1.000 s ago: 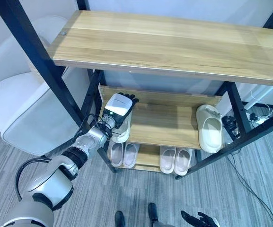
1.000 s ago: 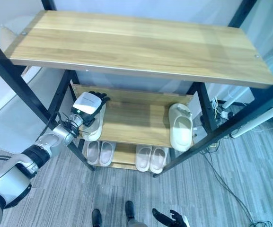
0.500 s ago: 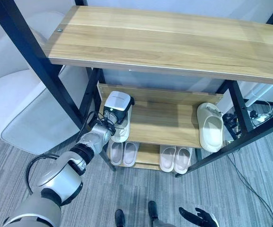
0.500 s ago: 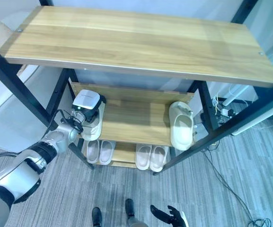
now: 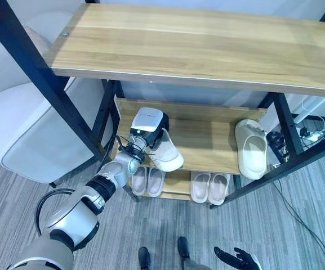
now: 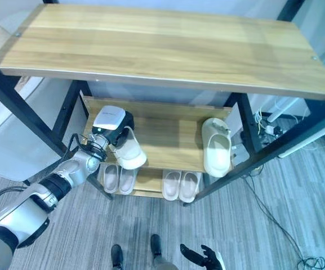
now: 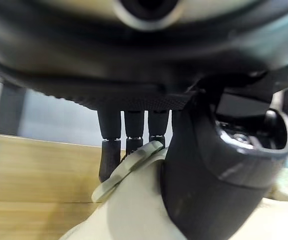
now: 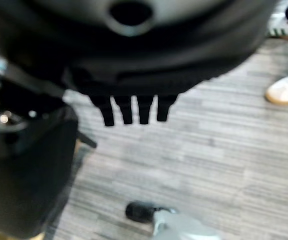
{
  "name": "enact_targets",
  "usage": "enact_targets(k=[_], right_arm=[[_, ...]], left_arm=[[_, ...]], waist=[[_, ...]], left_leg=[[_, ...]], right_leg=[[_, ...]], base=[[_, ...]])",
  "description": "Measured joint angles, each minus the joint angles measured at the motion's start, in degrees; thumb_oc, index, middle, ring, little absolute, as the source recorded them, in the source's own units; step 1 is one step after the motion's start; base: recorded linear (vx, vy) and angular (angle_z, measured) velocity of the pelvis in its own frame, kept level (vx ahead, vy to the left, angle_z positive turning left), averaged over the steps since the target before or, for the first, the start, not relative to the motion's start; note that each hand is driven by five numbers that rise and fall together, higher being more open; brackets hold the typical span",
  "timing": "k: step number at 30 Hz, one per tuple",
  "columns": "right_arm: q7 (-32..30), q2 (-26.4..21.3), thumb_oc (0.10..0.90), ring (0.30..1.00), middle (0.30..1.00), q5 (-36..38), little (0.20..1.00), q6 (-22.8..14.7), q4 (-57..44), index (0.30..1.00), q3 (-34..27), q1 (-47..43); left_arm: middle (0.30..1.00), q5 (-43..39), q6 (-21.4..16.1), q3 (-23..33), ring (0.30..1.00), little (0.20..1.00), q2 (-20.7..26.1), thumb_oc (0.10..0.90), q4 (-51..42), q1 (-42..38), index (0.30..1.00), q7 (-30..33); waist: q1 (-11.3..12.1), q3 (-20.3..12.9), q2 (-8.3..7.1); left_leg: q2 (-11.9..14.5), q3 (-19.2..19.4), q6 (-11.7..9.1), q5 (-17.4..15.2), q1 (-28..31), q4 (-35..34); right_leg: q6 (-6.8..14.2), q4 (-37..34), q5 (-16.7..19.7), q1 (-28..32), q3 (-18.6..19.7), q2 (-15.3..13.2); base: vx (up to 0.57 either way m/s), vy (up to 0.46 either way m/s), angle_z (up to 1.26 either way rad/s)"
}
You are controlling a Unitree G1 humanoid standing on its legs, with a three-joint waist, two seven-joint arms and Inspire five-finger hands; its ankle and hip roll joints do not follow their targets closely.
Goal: Arrange the slippers neatly on the shoe rack.
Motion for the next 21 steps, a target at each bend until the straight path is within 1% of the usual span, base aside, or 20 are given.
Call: enact_targets(k=[2, 4, 7, 8, 12, 14, 15, 18, 21], right_arm=[[-0.18, -0.07, 0.8, 0.9, 0.9, -0.05, 0.9, 0.0, 0.08, 0.9, 0.01, 0.1], [-0.58, -0.09, 0.8, 0.9, 0.9, -0.25, 0.9, -0.06, 0.02, 0.9, 0.29, 0.02], [-0.74, -0.07, 0.8, 0.9, 0.9, -0.59, 0.9, -0.21, -0.02, 0.9, 1.03, -0.13], [-0.83, -0.07, 0.8, 0.9, 0.9, -0.6, 0.9, -0.23, -0.02, 0.9, 1.03, -0.2], [-1.34, -0.1, 0.8, 0.9, 0.9, -0.64, 0.9, -0.34, -0.06, 0.9, 1.14, -1.39], [-1.49, -0.1, 0.8, 0.9, 0.9, -0.83, 0.9, -0.41, -0.09, 0.9, 1.49, -1.8], [-1.68, -0.12, 0.8, 0.9, 0.9, -1.27, 0.9, -0.48, -0.22, 0.9, 2.06, -2.25], [-1.95, -0.11, 0.8, 0.9, 0.9, -1.52, 0.9, -0.94, -0.32, 0.9, 2.53, -3.56], [-2.39, -0.11, 0.8, 0.9, 0.9, -1.58, 0.9, -1.0, -0.32, 0.9, 3.05, -4.06]], left_arm=[[0.3, 0.99, -0.11, -0.97, 0.3, 0.3, -0.07, 0.4, -1.24, -0.22, 0.3, 0.68], [0.3, 2.21, -0.86, -1.6, 0.3, 0.3, -0.46, 0.4, -1.77, -0.98, 0.3, 1.4], [0.3, 3.84, -0.89, -2.51, 0.3, 0.3, -1.72, 0.4, -1.72, -2.68, 0.3, 2.2], [0.3, 3.88, -0.91, -3.51, 0.3, 0.3, -1.25, 0.4, -1.68, -3.5, 0.3, 2.37], [0.3, 3.89, -0.93, -5.14, 0.3, 0.3, -2.31, 0.4, -1.51, -6.77, 0.3, 2.41], [0.3, 3.89, -0.95, -5.39, 0.3, 0.3, -2.34, 0.4, -1.51, -7.14, 0.3, 2.43], [0.3, 3.89, -0.94, -5.37, 0.3, 0.3, -2.67, 0.4, -1.51, -7.52, 0.3, 2.55], [0.3, 3.92, -0.86, -5.34, 0.3, 0.3, -3.39, 0.4, -1.51, -9.39, 0.3, 3.66], [0.3, 3.97, -0.82, -5.35, 0.3, 0.3, -4.26, 0.4, -1.51, -9.58, 0.3, 4.19]], waist=[[-0.06, 0.11, -0.03], [-0.1, 1.06, -0.05], [-0.13, 2.25, -0.11], [-0.11, 2.26, -0.11], [-0.61, 2.79, -0.35], [-0.9, 2.89, -0.34], [-1.32, 3.43, -0.22], [-1.45, 5.34, 0.07], [-1.51, 5.51, 0.29]], left_leg=[[0.0, 0.38, 0.0, 0.0, -0.53, 0.0], [-0.05, 0.54, 0.02, -0.03, -0.57, 0.0], [-0.06, 0.62, 0.03, -0.04, -0.82, 0.0], [-0.07, 0.74, 0.04, -0.05, -1.33, 0.0], [-0.11, 1.75, 0.05, -0.03, -2.55, 0.01], [-0.13, 2.01, 0.09, -0.07, -2.61, 0.0], [-0.13, 2.06, 0.09, -0.08, -2.61, 0.0], [-0.11, 2.16, 0.09, -0.08, -2.75, 0.0], [-0.09, 2.32, 0.09, -0.08, -2.93, 0.0]], right_leg=[[0.08, 0.0, 0.15, -0.73, 0.39, 0.03], [0.13, 0.01, 0.22, -0.86, 0.73, 0.02], [0.16, 0.01, 0.23, -1.16, 0.89, 0.02], [0.21, 0.01, 0.24, -1.73, 0.96, 0.02], [0.44, 0.02, 0.66, -3.31, 1.76, 0.02], [0.45, 0.02, 0.66, -3.49, 2.07, 0.02], [0.45, 0.02, 0.65, -3.5, 2.18, 0.02], [0.54, 0.02, 0.73, -3.73, 2.37, 0.05], [0.54, 0.02, 0.72, -4.03, 2.58, 0.08]], base=[[-0.01, -0.01, -0.09], [-0.01, -0.006, -0.07], [0.0, -0.002, -0.01], [-0.01, -0.007, -0.06], [-0.01, -0.001, -0.09], [0.0, -0.003, -0.08], [-0.01, -0.011, -0.05], [0.0, -0.004, -0.01], [0.0, -0.017, -0.03]])
